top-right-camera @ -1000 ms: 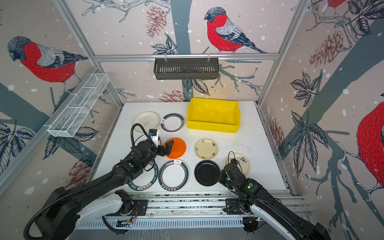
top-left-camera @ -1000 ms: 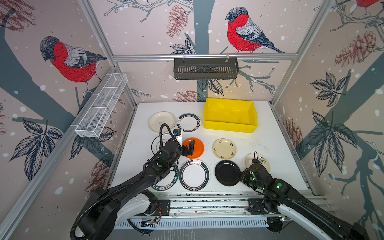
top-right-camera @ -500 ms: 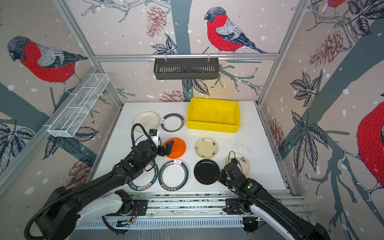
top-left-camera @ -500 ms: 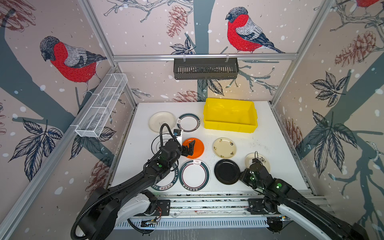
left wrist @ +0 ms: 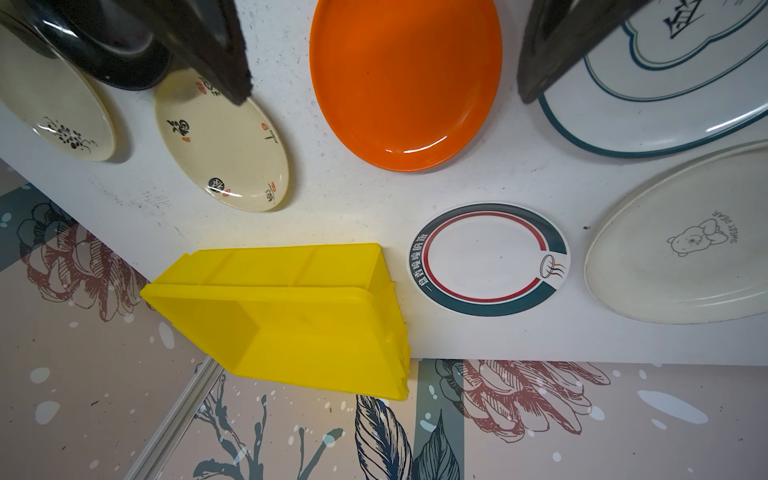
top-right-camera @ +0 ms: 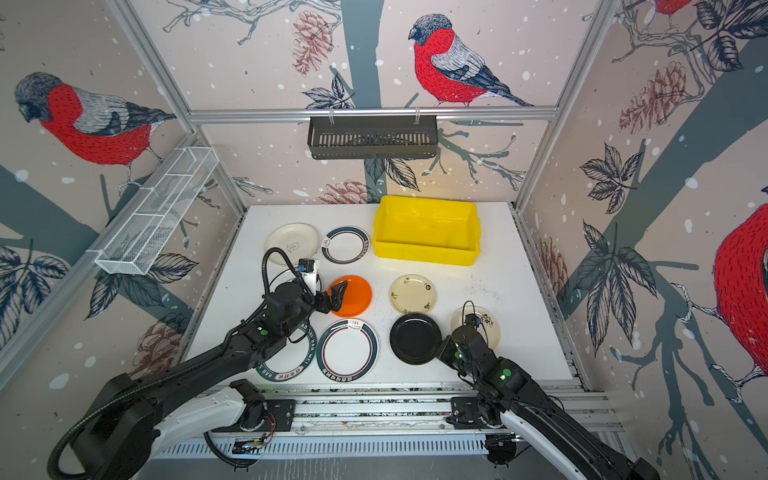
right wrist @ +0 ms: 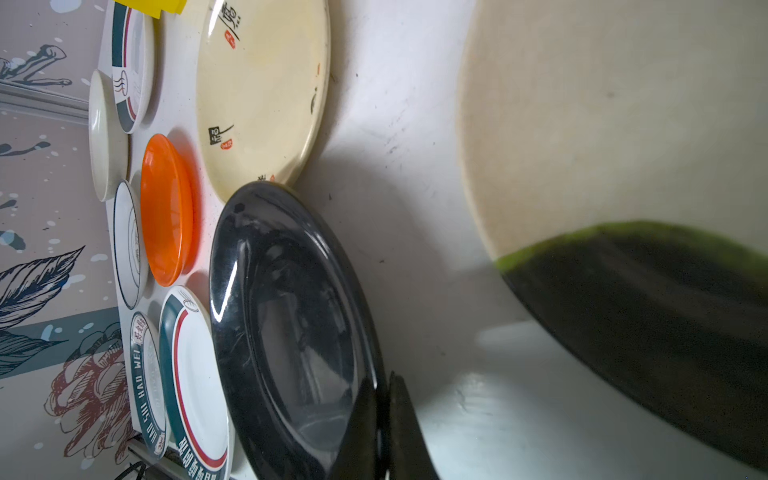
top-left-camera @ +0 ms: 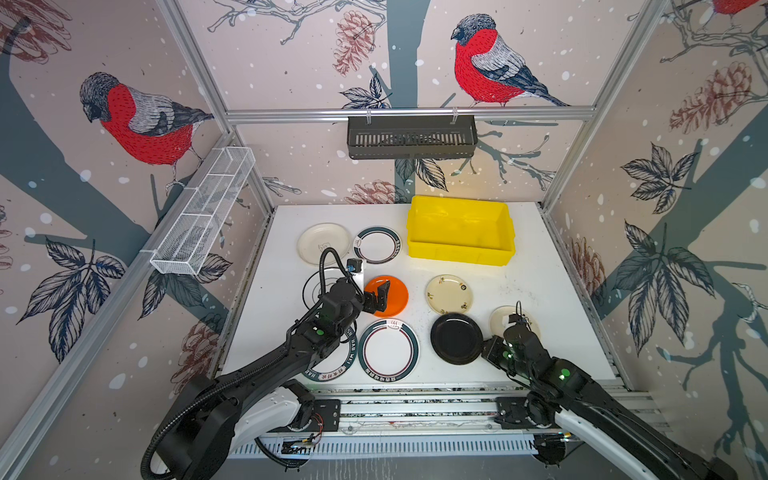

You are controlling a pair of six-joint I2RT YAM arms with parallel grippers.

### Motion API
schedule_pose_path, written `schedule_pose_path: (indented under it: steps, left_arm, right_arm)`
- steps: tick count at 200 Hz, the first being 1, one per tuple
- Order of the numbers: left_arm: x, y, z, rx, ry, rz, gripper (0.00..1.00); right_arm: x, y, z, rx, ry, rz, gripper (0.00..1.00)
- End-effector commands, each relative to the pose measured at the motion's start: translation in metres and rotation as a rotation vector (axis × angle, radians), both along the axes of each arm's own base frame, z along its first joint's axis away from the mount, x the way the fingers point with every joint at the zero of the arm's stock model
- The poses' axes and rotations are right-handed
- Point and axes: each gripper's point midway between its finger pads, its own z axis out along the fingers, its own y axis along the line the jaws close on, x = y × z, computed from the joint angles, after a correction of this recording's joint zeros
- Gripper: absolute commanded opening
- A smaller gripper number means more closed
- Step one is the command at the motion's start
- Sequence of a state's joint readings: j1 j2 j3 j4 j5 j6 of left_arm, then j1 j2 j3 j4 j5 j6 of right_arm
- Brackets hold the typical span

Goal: Place the plates into the plastic bin on the countertop
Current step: 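Lift the black plate with the right gripper and carry it over the yellow bin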

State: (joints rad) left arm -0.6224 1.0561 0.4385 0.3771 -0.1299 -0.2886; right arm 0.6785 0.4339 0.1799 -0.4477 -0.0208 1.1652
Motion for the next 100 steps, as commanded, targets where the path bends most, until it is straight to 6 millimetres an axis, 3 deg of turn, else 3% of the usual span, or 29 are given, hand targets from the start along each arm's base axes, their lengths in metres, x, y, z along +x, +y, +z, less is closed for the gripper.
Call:
schedule_pose_path:
  steps: [1,43,100]
  left_arm:
    - [0.002,-0.003,0.013,-0.039,-0.041,-0.008,0.99]
    - [0.000,-0.002,0.016,-0.043,-0.048,-0.007,0.99]
    - [-0.007,-0.005,0.024,-0.066,-0.077,-0.047,0.99]
  right_arm:
    - [0.008,-0.003,0.012,-0.035,-0.050,-0.004,0.00]
    - [0.027,0.000,0.047,-0.014,-0.142,-0.029,0.00]
    - [0.071,-0.003,0.102,-0.052,-0.231,-0.058,0.00]
